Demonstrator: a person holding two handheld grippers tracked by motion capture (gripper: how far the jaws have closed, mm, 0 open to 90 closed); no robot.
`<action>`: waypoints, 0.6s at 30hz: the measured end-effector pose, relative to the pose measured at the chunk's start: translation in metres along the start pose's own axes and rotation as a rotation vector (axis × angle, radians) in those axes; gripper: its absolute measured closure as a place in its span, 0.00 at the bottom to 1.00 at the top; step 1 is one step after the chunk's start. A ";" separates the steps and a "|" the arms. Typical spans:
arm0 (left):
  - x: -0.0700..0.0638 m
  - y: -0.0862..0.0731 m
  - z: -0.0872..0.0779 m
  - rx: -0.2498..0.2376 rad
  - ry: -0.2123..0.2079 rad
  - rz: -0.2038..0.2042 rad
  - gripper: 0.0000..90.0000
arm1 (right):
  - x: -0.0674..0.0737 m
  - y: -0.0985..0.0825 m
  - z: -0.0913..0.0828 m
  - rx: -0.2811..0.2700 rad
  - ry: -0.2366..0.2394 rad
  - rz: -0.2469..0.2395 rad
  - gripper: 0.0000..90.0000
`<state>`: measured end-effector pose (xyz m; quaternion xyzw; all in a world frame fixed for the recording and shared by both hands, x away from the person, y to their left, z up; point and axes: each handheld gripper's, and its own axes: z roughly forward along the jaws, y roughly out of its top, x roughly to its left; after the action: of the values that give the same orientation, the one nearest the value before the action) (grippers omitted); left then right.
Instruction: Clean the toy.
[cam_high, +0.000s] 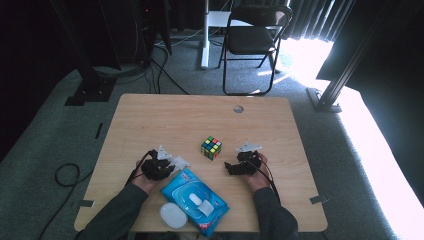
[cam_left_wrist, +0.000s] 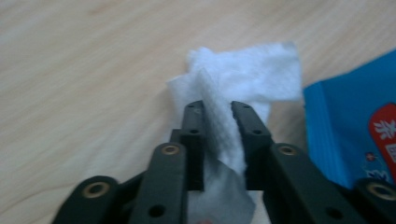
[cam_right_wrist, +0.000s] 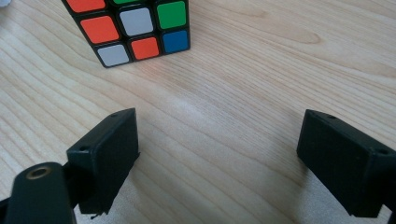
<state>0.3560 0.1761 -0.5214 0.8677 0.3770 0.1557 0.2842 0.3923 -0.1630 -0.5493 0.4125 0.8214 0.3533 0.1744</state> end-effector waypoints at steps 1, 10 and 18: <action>0.000 -0.001 0.002 -0.001 -0.021 -0.011 0.74 | 0.000 0.000 0.000 0.000 0.000 0.000 0.14; 0.000 -0.003 0.006 0.003 -0.020 0.002 0.51 | 0.000 0.000 0.000 0.000 0.000 0.000 0.14; 0.005 -0.003 0.006 -0.008 -0.011 -0.005 0.67 | 0.000 0.000 0.000 0.000 0.000 0.000 0.14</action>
<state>0.3600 0.1797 -0.5277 0.8664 0.3769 0.1517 0.2903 0.3923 -0.1630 -0.5493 0.4124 0.8214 0.3532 0.1745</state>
